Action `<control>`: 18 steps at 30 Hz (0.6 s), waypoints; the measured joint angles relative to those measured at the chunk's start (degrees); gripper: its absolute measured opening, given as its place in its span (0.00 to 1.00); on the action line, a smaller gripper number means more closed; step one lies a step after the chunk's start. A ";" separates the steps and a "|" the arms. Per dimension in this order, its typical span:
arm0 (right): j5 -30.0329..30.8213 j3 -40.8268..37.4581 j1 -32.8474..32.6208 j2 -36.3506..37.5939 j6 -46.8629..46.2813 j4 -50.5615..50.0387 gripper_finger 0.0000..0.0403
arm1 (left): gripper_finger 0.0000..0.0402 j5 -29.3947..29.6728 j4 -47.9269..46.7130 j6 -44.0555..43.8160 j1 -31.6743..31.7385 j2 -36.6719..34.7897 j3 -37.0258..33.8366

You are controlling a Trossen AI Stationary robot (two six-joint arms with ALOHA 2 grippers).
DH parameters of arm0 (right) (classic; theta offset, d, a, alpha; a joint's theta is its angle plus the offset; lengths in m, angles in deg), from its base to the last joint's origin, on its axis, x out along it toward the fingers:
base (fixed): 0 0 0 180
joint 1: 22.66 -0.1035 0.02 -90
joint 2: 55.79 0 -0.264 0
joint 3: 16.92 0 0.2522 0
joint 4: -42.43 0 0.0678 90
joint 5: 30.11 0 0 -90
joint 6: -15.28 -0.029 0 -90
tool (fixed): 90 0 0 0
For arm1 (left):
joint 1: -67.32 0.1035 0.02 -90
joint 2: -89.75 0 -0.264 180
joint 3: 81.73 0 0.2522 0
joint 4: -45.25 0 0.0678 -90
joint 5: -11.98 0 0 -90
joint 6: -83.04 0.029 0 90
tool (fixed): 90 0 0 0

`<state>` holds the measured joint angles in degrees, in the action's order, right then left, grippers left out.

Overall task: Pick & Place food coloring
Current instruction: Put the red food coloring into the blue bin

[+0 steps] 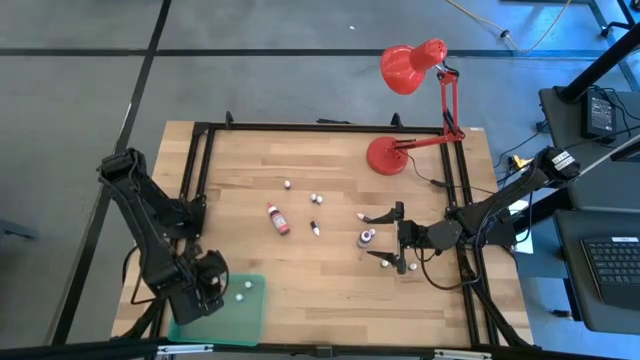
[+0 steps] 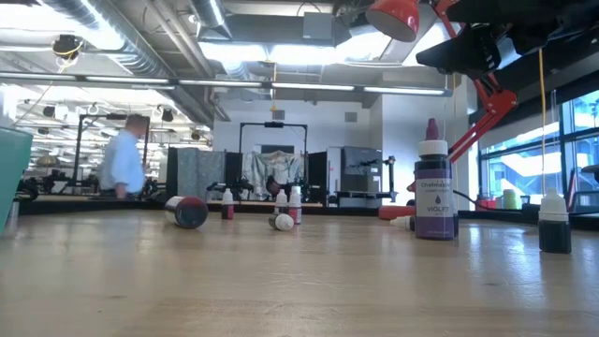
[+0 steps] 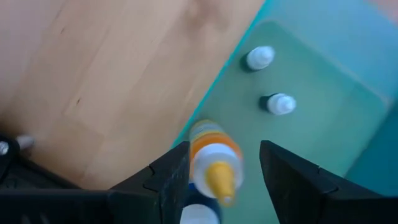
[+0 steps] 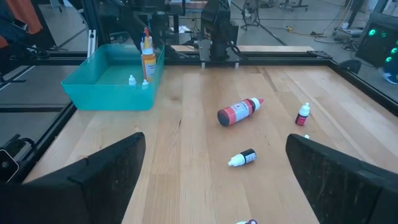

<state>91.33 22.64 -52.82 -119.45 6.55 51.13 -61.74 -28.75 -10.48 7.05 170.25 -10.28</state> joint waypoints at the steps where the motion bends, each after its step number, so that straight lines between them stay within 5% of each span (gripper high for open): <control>1: 0.00 0.00 -0.02 0.00 0.00 0.00 0.97 | 0.47 0.53 -0.01 0.58 0.00 -0.02 0.41; 6: 0.00 0.00 0.00 0.00 0.00 0.00 0.97 | 0.47 3.37 -0.47 4.54 0.75 -0.02 3.05; 13: 0.02 0.00 -0.02 0.00 0.00 0.00 0.97 | 0.47 14.86 -1.23 11.20 4.64 -0.11 5.27; 18: 0.02 0.00 0.00 0.00 -0.01 0.01 0.97 | 0.47 15.58 -1.23 21.60 10.46 -0.11 5.27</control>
<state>91.35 22.64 -52.82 -119.45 6.54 51.14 -46.16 -29.98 11.13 17.51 170.15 -5.01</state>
